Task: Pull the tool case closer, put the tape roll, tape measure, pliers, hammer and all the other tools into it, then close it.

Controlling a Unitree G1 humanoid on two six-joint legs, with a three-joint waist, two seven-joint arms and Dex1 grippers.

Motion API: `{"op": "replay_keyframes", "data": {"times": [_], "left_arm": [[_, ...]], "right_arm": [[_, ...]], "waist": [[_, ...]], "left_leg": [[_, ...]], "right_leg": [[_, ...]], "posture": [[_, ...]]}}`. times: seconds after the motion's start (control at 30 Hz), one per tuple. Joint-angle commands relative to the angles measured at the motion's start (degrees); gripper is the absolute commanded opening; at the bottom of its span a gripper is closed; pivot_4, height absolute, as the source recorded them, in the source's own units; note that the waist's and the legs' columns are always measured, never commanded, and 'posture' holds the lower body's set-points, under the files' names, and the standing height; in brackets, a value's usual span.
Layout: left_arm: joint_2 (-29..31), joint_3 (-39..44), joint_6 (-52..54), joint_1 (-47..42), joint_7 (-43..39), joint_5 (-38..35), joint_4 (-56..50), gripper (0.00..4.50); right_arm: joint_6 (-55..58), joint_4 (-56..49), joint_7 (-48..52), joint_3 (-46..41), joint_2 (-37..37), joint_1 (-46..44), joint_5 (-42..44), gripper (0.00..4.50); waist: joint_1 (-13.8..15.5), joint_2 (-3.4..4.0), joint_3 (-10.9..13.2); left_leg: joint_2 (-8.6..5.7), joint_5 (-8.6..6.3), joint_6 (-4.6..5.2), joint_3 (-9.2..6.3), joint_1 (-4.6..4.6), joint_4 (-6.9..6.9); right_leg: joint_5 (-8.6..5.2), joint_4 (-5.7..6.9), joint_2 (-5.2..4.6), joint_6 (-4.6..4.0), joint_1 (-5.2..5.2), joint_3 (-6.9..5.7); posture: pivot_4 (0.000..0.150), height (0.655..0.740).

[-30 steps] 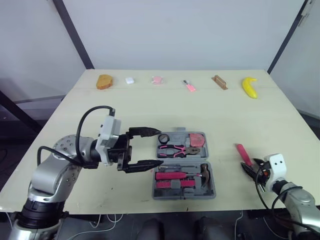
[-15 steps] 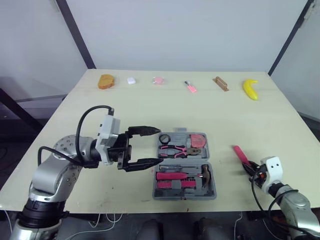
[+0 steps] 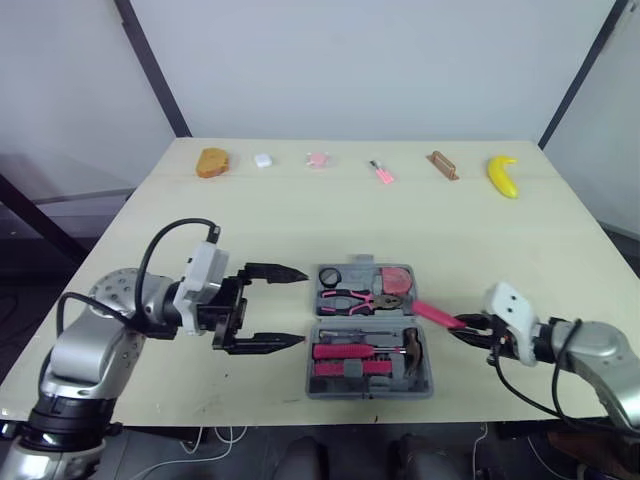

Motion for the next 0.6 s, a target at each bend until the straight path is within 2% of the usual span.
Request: {"op": "replay_keyframes", "data": {"times": [0.03,0.17,0.4,0.6], "left_arm": [[1.9,1.3,-3.1,1.0,-3.3,1.2,1.2,4.5],[3.8,3.0,-4.8,4.0,-6.3,1.2,2.2,4.5],[6.0,5.4,-9.1,10.3,-10.9,-1.8,2.3,4.5],[13.2,-0.3,-20.5,13.0,-10.9,-1.4,7.2,4.5]], "right_arm": [[6.6,-5.6,1.8,4.2,-1.1,-4.8,1.7,0.4],[13.0,-10.4,5.2,16.4,-3.0,-15.7,-2.5,0.4],[19.6,-11.8,4.3,26.6,1.7,-24.2,-4.0,0.4],[25.9,-11.5,3.1,33.8,4.9,-29.0,-5.6,0.4]], "waist": [[0.3,-0.03,0.0],[-0.5,0.01,0.1],[0.0,-0.07,0.2],[0.1,-0.04,0.2]], "left_leg": [[0.0,0.0,0.0,-0.01,-0.1,0.01],[0.04,0.0,0.0,-0.02,-0.08,0.03],[0.06,0.0,0.0,-0.02,-0.18,0.01],[0.06,0.0,0.0,-0.02,-0.18,0.01]], "right_leg": [[0.0,-0.09,-0.03,0.0,0.0,-0.06],[0.0,-0.04,-0.01,0.0,-0.11,0.1],[-0.05,-0.04,-0.05,-0.08,-0.15,-0.11],[-0.06,0.07,-0.08,-0.1,-0.24,-0.1]], "posture": [[0.15,0.74],[0.15,0.74],[0.15,0.74],[0.15,0.74]]}}
